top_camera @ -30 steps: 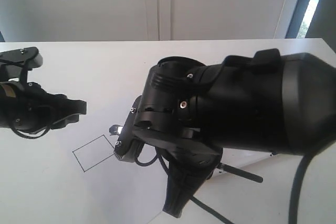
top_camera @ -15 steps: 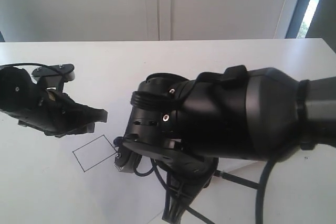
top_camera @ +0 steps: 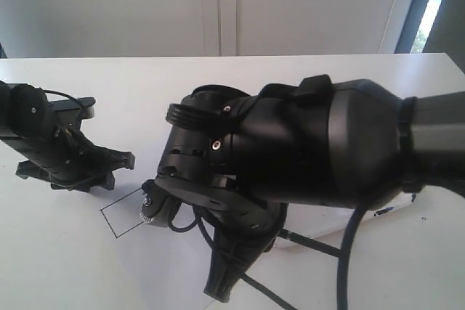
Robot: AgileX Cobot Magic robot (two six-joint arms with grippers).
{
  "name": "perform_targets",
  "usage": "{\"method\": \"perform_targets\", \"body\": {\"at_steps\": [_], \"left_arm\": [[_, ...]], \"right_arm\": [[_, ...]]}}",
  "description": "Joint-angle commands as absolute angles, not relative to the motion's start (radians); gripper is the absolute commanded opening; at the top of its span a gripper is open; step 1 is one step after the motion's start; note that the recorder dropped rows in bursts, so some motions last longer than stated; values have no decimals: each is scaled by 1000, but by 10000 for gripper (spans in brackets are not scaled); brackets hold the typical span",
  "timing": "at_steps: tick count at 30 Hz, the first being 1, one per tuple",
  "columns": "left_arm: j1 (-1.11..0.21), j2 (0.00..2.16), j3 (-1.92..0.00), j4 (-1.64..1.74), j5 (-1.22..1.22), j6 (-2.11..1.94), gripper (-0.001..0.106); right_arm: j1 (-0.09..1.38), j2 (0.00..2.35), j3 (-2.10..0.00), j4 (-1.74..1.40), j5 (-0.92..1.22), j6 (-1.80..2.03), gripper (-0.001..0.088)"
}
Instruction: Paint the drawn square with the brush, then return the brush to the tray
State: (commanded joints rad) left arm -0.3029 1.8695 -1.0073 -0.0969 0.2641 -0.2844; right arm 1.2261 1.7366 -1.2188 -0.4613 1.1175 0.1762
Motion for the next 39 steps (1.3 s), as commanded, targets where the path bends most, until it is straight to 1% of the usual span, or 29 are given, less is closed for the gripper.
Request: {"method": "perform_targets", "body": {"at_steps": [6,12,16,20,24,26,35,39], "left_arm": [[-301,1886,-1013,-107,273,-291,479],[-301,1886,-1027,-108,314,-291,479],[-301,1886,-1027,-108,327,-291,479],[-301,1886,-1031,-108,334,-288,479],[-301,1886,-1031,-108,340,-288,479],[-301,1886,-1031,-108,343,-288,479],[-301,1886,-1031,-106,347,-288,479],[-301,1886,-1031,-106,350,-288,479]], "right_arm": [[1226,1756,-1223,-470,1112,159,0],[1226,1846,-1227,-515,1120,159,0],[1229,1865,-1265,-510,1133,159,0],[1287,1874,-1307,-517,1162,153,0],[1295,1933,-1307,-540,1216,153,0],[1295,1935,-1307,-542,1206,153,0],[1295,1939,-1327,-702,1221,185,0],[1289,1945,-1327,-722,1221,185,0]]}}
